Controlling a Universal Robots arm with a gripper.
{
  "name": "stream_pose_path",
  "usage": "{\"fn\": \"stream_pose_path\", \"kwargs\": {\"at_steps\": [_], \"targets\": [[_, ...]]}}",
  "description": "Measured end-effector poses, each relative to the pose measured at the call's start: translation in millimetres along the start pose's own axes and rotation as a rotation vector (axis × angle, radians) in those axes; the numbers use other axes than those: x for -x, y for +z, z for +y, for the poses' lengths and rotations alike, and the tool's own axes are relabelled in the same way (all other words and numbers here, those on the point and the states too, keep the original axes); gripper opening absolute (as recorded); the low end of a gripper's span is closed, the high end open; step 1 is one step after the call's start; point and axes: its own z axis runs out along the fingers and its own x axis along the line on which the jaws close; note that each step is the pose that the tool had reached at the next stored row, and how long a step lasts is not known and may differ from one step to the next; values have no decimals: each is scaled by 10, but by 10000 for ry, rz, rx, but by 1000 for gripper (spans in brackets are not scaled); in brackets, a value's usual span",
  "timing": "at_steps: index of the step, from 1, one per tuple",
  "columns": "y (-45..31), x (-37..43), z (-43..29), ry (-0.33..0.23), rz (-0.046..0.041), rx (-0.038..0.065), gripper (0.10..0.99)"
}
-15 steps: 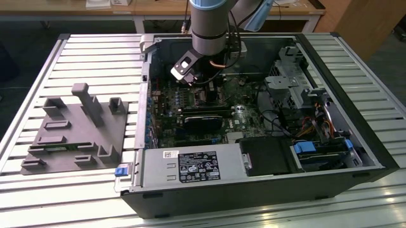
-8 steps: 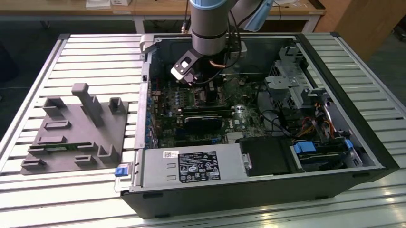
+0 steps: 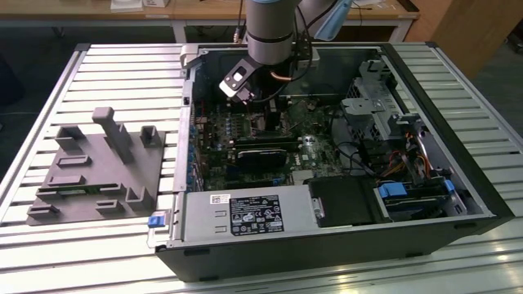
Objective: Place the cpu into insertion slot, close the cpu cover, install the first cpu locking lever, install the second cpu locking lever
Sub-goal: 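Place the cpu into insertion slot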
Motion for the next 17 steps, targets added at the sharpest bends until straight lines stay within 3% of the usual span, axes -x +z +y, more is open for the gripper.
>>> {"fn": "stream_pose_path", "kwargs": {"at_steps": [8,10,11,16,17], "targets": [[-6,0,1,0,1,1,596],[-8,0,1,0,1,1,475],[-8,0,1,0,1,1,475],[-12,0,1,1,1,1,243],[-13,0,1,0,1,1,243]]}}
